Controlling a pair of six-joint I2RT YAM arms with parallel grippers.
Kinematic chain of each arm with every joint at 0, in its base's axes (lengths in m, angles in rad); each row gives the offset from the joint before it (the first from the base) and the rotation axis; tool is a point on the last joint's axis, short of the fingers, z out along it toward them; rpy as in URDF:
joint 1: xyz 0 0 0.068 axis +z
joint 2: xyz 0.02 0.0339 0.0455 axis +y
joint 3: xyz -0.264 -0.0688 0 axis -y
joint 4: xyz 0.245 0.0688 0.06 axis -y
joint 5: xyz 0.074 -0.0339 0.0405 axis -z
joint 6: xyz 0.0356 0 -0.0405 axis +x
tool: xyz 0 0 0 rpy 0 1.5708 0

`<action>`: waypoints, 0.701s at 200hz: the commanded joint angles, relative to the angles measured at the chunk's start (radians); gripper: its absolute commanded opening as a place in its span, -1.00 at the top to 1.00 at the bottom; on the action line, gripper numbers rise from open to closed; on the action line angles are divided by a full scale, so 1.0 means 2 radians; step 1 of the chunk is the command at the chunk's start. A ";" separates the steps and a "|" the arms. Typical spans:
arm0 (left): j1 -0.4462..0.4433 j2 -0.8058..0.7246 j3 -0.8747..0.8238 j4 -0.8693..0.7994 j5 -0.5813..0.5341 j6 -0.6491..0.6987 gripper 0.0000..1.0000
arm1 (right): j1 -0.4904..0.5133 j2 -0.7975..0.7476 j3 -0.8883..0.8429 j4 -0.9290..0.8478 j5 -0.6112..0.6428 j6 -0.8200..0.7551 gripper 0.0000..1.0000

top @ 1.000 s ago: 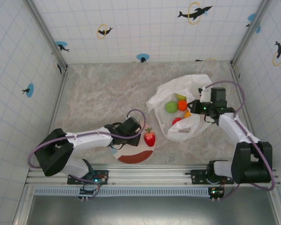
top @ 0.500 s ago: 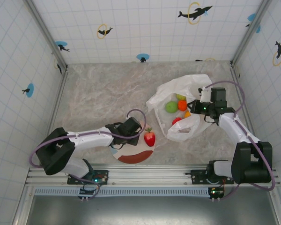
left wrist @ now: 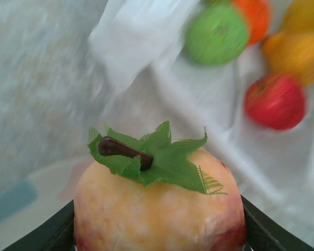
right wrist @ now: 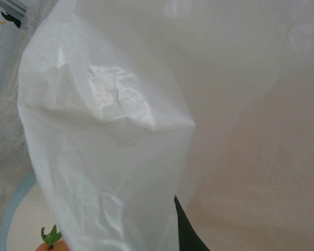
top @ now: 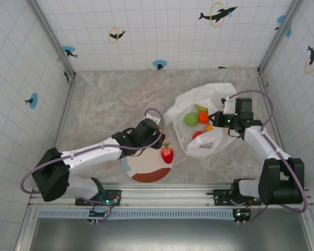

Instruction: Place the fruits into the plastic bag

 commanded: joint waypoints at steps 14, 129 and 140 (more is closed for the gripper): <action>-0.015 0.092 0.096 0.043 0.037 0.052 -0.04 | 0.007 -0.015 -0.004 0.029 -0.002 0.014 1.00; -0.015 0.346 0.342 0.070 -0.027 0.175 -0.05 | 0.016 -0.022 -0.006 0.098 0.038 0.088 1.00; -0.013 0.360 0.353 0.079 -0.044 0.185 -0.06 | 0.016 -0.022 -0.005 0.097 0.038 0.088 1.00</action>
